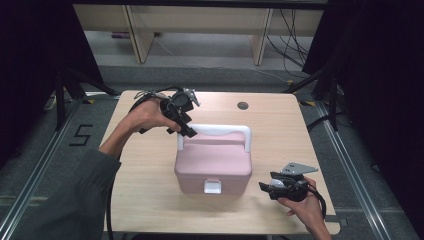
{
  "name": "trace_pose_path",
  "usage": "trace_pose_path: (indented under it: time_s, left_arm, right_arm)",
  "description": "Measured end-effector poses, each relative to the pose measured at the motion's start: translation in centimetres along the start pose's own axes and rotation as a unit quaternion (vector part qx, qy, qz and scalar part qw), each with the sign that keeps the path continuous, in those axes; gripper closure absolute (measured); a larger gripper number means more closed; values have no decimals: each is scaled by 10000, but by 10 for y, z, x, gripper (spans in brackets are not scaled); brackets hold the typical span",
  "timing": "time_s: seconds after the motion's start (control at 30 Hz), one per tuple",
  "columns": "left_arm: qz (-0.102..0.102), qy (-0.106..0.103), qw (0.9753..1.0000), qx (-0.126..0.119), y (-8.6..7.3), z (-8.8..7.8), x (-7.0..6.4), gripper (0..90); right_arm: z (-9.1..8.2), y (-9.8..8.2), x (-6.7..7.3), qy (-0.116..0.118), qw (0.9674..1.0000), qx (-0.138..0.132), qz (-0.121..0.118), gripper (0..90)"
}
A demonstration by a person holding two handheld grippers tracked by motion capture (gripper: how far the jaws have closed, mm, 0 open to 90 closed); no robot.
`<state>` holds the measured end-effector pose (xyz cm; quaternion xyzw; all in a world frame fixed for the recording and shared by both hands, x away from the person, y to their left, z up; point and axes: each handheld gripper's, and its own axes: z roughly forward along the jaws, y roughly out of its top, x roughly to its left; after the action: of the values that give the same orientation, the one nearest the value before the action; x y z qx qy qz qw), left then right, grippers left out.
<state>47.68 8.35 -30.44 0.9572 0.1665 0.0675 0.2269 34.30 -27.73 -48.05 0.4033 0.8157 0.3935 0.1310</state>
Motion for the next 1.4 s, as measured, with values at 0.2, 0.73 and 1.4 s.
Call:
trace_pose_path:
  time_s: [0.2,0.73,1.4]
  left_arm:
    - [171,-54,9996,236,5,3,-1,486]
    - [396,-27,9968,699,12,13,3,574]
    - [826,152,9935,772,26,3,-11,692]
  right_arm:
    - [1,-1,-2,18,10000,-21,-21,375]
    - [2,-2,-3,52,10000,38,-66,375]
    - [0,-3,-1,171,9998,5,47,432]
